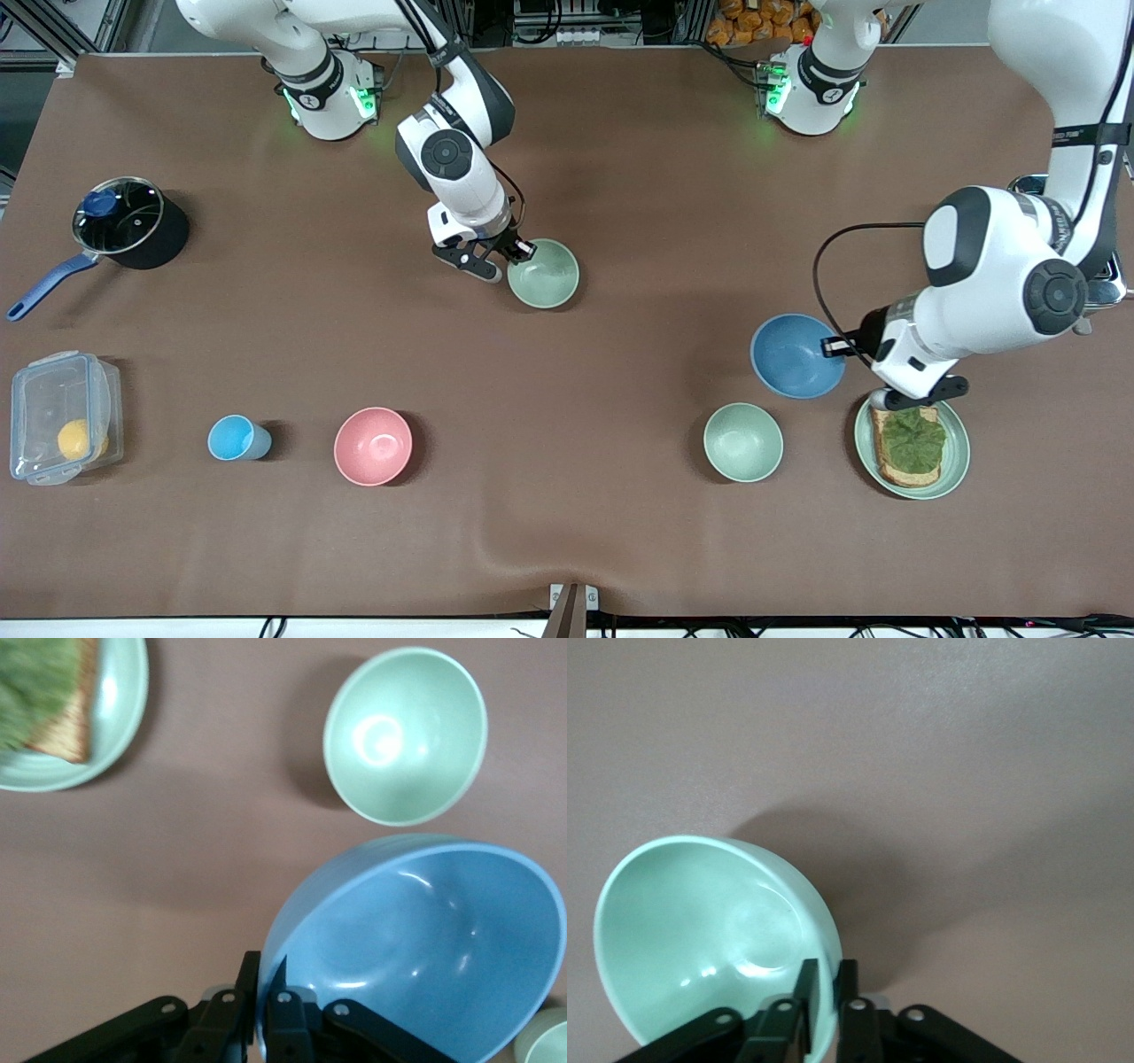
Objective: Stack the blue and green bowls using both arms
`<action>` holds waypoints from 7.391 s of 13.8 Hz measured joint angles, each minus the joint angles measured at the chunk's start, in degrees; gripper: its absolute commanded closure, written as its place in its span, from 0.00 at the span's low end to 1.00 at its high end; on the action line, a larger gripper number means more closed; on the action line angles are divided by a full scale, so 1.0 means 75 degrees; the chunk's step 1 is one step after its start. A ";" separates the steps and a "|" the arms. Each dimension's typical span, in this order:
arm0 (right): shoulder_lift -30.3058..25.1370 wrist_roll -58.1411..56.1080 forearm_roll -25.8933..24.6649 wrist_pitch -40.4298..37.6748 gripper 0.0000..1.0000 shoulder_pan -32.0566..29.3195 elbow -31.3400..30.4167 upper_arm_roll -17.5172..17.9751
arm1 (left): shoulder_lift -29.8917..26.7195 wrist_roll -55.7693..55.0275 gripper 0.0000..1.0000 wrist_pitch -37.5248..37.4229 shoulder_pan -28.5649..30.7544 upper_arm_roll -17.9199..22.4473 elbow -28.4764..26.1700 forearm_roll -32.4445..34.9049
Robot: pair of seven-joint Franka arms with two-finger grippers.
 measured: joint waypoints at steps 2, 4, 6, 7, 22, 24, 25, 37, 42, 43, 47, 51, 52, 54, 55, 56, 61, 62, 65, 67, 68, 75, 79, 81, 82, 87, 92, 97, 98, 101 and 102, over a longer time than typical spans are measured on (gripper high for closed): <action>-0.0006 0.0184 0.0000 0.0004 0.15 0.0000 0.0002 -0.0010 | 0.0002 -0.0067 1.00 -0.0135 -0.0039 -0.0168 -0.0006 -0.0183; -0.0014 0.0270 0.0000 0.0003 0.05 0.0000 0.0008 -0.0013 | 0.0003 -0.0265 1.00 -0.0223 -0.0059 -0.0373 -0.0016 -0.0222; -0.0063 0.0348 0.0002 -0.0165 0.00 -0.0005 0.0091 -0.0075 | 0.0006 -0.0485 1.00 -0.0330 -0.0132 -0.0571 -0.0022 -0.0224; -0.0101 0.0423 0.0003 -0.0505 0.00 -0.0042 0.0221 -0.0138 | 0.0012 -0.0577 1.00 -0.0377 -0.0223 -0.0623 -0.0028 -0.0224; 0.1180 0.0273 0.4072 -0.1128 0.00 -0.1490 0.0900 -0.0235 | 0.1263 -0.3754 1.00 0.0985 -0.3412 -0.0693 0.0233 -0.0321; 0.1289 0.0066 0.4576 -0.1124 0.00 -0.1490 0.0951 -0.0234 | 0.1466 -0.3971 1.00 0.1192 -0.3692 -0.0689 0.0242 -0.0321; 0.1330 -0.0089 0.4812 -0.1128 0.00 -0.1488 0.0963 -0.0226 | 0.1564 -0.4062 1.00 0.1238 -0.3844 -0.0683 0.0243 -0.0321; 0.1451 -0.0390 0.5263 -0.1129 0.00 -0.1471 0.0983 -0.0184 | 0.2127 -0.4275 0.91 0.1593 -0.4475 -0.0616 0.0256 -0.0244; 0.1452 -0.0392 0.5272 -0.1129 0.00 -0.1471 0.1001 -0.0183 | 0.2192 -0.4053 0.00 0.1628 -0.4495 -0.0615 0.0271 0.0183; 0.1452 -0.0392 0.5274 -0.1129 0.00 -0.1471 0.1003 -0.0182 | 0.2193 -0.4042 0.00 0.1628 -0.4532 -0.0617 0.0275 0.0269; 0.1455 -0.0514 0.5274 -0.1139 0.00 -0.1486 0.1004 -0.0194 | 0.2178 -0.4041 0.00 0.1616 -0.4592 -0.0610 0.0419 0.0328; 0.1470 -0.0988 0.5272 -0.1173 0.00 -0.1641 0.1001 -0.0262 | 0.1920 -0.4041 0.00 0.1165 -0.4384 -0.0571 0.0759 0.0339; 0.1470 -0.1216 0.5241 -0.1214 0.00 -0.1752 0.0998 -0.0274 | 0.1806 -0.4041 0.00 0.1030 -0.4267 -0.0564 0.0842 0.0340; 0.1452 -0.1615 0.4982 -0.1591 0.00 -0.2076 0.1004 -0.0352 | 0.1536 -0.4041 0.00 0.0806 -0.3988 -0.0553 0.0950 0.0389; 0.1396 -0.1682 0.4684 -0.1988 0.00 -0.2223 0.1027 -0.0467 | 0.1399 -0.4041 0.00 0.0717 -0.3838 -0.0546 0.0973 0.0477; 0.1286 -0.1689 0.4349 -0.2494 0.00 -0.2314 0.1069 -0.0674 | 0.1260 -0.4041 0.00 0.0611 -0.3676 -0.0537 0.0986 0.0593; 0.0662 -0.1772 0.2081 -0.4454 0.00 -0.2418 0.1446 -0.1675 | 0.0760 -0.4002 0.00 0.0186 -0.2652 -0.0508 0.1012 0.1485; 0.0589 -0.1773 0.1639 -0.4689 0.00 -0.2429 0.1567 -0.1760 | 0.0709 -0.4001 0.00 0.0084 -0.2468 -0.0506 0.1013 0.1681; 0.0440 -0.2006 0.0681 -0.5381 0.00 -0.2549 0.1993 -0.2017 | 0.0563 -0.3831 0.00 -0.0273 -0.2055 -0.0510 0.1018 0.2259; 0.0377 -0.2682 0.0505 -0.6031 0.00 -0.2891 0.2423 -0.2099 | 0.0356 -0.3314 0.00 -0.0484 -0.1735 -0.0509 0.1028 0.2339; 0.0354 -0.2969 0.0343 -0.6291 0.00 -0.3094 0.2657 -0.2106 | 0.0208 -0.2993 0.00 -0.0632 -0.1528 -0.0510 0.1031 0.2339; 0.0292 -0.4430 -0.0980 -0.7417 0.00 -0.3524 0.4015 -0.2118 | -0.0876 -0.0909 0.00 -0.1653 -0.0376 -0.0357 0.1006 0.2000; 0.0186 -0.5596 -0.1006 -0.7468 0.00 -0.4517 0.4733 -0.2103 | -0.1971 -0.0089 0.00 -0.2503 -0.1405 0.1164 0.0988 0.1487; 0.0037 -0.5719 -0.1007 -0.7389 0.00 -0.4869 0.4996 -0.1937 | -0.2528 0.0283 0.00 -0.2915 -0.1651 0.1606 0.0980 0.1428; -0.0037 -0.5721 -0.1053 -0.7280 0.00 -0.5005 0.5148 -0.1766 | -0.2753 0.0527 0.00 -0.3057 -0.1691 0.1729 0.0974 0.1425; -0.0484 -0.5954 -0.1569 -0.6465 0.00 -0.6109 0.5588 -0.0433 | -0.3202 0.1630 0.00 -0.3533 -0.1784 0.2039 0.0950 0.1423; -0.1100 -0.6815 -0.1820 -0.6518 0.00 -0.6412 0.5588 -0.0118 | -0.3199 0.1848 0.00 -0.3533 -0.1835 0.2042 0.0963 0.1349; -0.1905 -0.6911 -0.1819 -0.6958 0.00 -0.6435 0.5307 0.0013 | -0.3200 0.1894 0.00 -0.3533 -0.1810 0.2081 0.0999 0.1086; -0.2104 -0.6911 -0.1785 -0.6961 0.00 -0.6420 0.5107 0.0054 | -0.3198 0.1894 0.00 -0.3533 -0.1786 0.2094 0.0999 0.1039; -0.2581 -0.6910 -0.1555 -0.6954 0.00 -0.6416 0.4448 0.0062 | -0.3198 0.1894 0.00 -0.3533 -0.1768 0.2113 0.1025 0.0918; -0.2666 -0.6911 -0.1519 -0.6926 0.00 -0.6416 0.4329 0.0063 | -0.3198 0.1894 0.00 -0.3533 -0.1766 0.2116 0.1031 0.0916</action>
